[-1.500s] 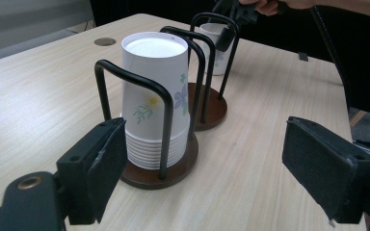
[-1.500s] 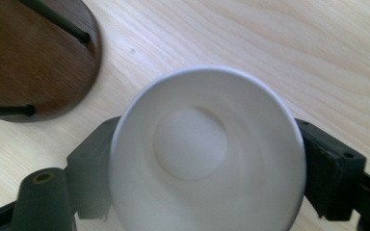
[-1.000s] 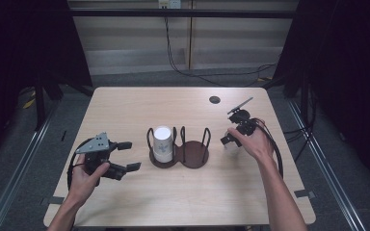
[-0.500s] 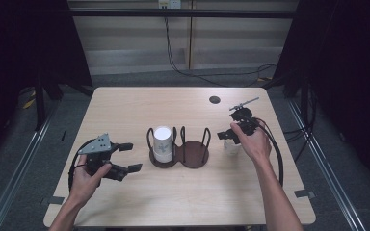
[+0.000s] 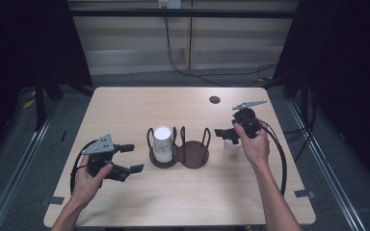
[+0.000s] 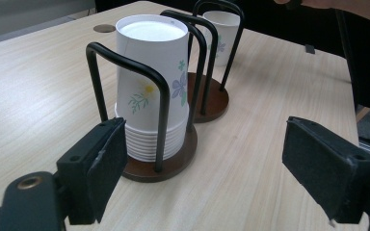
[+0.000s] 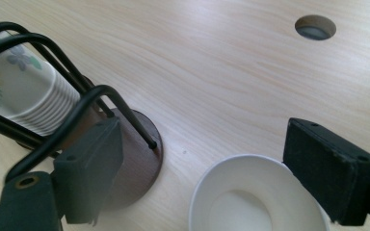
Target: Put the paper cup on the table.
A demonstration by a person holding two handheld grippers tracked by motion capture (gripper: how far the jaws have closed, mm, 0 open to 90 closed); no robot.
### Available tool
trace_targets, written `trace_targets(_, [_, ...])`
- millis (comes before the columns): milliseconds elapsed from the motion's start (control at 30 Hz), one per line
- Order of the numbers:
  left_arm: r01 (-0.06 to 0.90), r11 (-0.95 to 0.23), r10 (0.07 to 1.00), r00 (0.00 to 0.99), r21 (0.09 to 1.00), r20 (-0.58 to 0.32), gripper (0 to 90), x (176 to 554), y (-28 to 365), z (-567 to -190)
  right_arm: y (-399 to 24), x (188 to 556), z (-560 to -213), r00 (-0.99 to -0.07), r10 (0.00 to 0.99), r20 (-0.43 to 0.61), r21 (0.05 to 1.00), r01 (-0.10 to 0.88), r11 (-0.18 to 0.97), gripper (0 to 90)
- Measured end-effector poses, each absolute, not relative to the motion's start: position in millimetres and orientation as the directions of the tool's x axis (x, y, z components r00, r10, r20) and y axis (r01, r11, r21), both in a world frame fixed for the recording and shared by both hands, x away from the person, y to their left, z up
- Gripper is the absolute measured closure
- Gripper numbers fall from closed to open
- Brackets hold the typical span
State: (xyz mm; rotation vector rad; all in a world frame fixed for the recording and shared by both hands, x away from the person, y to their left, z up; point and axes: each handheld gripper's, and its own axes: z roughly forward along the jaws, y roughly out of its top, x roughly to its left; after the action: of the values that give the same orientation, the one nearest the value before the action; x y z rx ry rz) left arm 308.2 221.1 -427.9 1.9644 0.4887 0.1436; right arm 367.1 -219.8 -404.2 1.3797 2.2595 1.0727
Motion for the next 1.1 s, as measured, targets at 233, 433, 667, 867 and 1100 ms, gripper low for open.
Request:
trace_targets(233, [0.279,-0.306,0.435,0.891,0.91,-0.127,16.1,301.1,228.2,-428.8,-222.9,344.0,-402.0,-0.497,0.854,0.153,0.799,0.57,0.189,14.0])
trace_targets(433, [0.272,-0.326,0.416,0.902,0.905,-0.121,16.1,296.0,226.1,-429.7,-221.8,322.5,-402.9,-0.499,0.856,0.137,0.831,0.528,0.174,14.0])
trace_targets(667, [0.297,-0.298,0.433,0.889,0.907,-0.149,16.1,294.5,227.8,-428.3,-218.6,299.0,-402.4,-0.491,0.867,0.077,0.86,0.473,0.192,14.0])
trace_targets(867, [0.321,-0.269,0.446,0.877,0.908,-0.178,16.2,287.0,227.1,-427.2,-214.6,281.1,-407.0,-0.51,0.857,0.077,0.863,0.465,0.199,13.9])
trace_targets(1100, [0.323,-0.276,0.454,0.874,0.905,-0.173,16.2,282.8,230.8,-429.6,-204.3,261.2,-418.1,-0.543,0.835,0.093,0.87,0.452,0.197,14.0])
